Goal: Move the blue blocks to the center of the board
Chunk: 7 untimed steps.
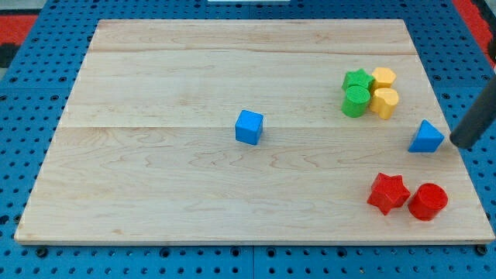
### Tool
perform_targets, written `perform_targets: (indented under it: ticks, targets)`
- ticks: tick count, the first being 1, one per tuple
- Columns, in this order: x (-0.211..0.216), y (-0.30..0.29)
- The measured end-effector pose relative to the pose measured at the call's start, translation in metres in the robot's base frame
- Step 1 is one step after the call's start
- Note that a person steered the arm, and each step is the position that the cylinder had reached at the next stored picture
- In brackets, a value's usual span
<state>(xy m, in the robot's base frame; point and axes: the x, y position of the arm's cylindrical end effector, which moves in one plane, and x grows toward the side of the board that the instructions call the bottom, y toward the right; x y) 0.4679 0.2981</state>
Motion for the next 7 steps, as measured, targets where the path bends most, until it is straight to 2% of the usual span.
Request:
perform_targets:
  ticks: [2, 3, 4, 5, 6, 7]
  targets:
    - [-0.003, -0.139]
    - [0.015, -0.124]
    - [0.031, -0.076]
    - [0.052, -0.122]
    - [0.036, -0.191]
    - [0.000, -0.246]
